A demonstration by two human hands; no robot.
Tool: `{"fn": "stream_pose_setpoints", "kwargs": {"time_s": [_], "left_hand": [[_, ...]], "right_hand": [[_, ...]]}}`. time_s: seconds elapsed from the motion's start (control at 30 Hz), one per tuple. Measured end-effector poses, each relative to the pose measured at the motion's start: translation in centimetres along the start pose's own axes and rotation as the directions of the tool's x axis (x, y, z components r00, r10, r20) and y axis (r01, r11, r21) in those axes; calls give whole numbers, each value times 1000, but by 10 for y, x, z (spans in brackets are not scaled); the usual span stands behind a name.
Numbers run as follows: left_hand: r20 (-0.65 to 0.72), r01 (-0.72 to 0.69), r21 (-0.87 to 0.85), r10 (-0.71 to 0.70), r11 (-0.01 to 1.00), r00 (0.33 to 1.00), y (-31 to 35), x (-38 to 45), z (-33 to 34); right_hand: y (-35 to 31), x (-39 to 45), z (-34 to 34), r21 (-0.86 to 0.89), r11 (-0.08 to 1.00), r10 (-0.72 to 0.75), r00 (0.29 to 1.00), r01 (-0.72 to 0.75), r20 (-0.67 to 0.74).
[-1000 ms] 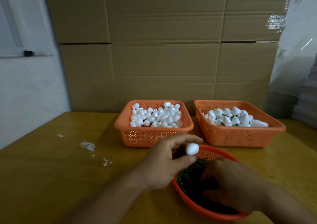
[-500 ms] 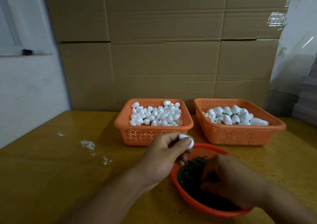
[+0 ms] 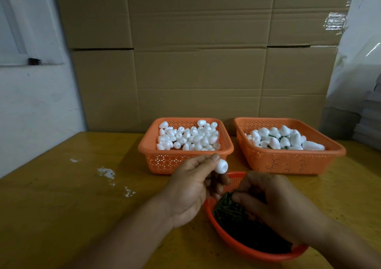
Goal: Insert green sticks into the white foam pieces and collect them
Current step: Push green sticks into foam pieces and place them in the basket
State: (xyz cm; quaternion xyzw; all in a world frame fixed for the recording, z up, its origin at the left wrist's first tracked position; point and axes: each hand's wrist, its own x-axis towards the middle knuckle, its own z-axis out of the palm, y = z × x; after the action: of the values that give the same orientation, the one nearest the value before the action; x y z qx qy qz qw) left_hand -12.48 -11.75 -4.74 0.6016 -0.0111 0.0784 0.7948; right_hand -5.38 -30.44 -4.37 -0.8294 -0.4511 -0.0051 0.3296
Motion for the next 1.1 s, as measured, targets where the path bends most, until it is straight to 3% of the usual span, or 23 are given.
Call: {"fn": "stream_pose_setpoints", "kwargs": {"time_s": [0.13, 0.27, 0.6, 1.1], "left_hand": [[1, 6, 7, -6, 1000, 1000, -1, -1, 0], [-4, 5, 8, -5, 1000, 1000, 0, -2, 2], [-8, 40, 14, -40, 999, 999, 1, -3, 3], [23, 27, 43, -28, 999, 999, 2, -5, 4]], "right_hand": [[-5, -2, -3, 168, 985, -1, 988, 28, -156], [-12, -1, -5, 370, 917, -40, 956, 150, -290], [-15, -2, -2, 544, 829, 31, 960, 130, -278], [-11, -3, 4, 443, 891, 13, 969, 101, -248]]}}
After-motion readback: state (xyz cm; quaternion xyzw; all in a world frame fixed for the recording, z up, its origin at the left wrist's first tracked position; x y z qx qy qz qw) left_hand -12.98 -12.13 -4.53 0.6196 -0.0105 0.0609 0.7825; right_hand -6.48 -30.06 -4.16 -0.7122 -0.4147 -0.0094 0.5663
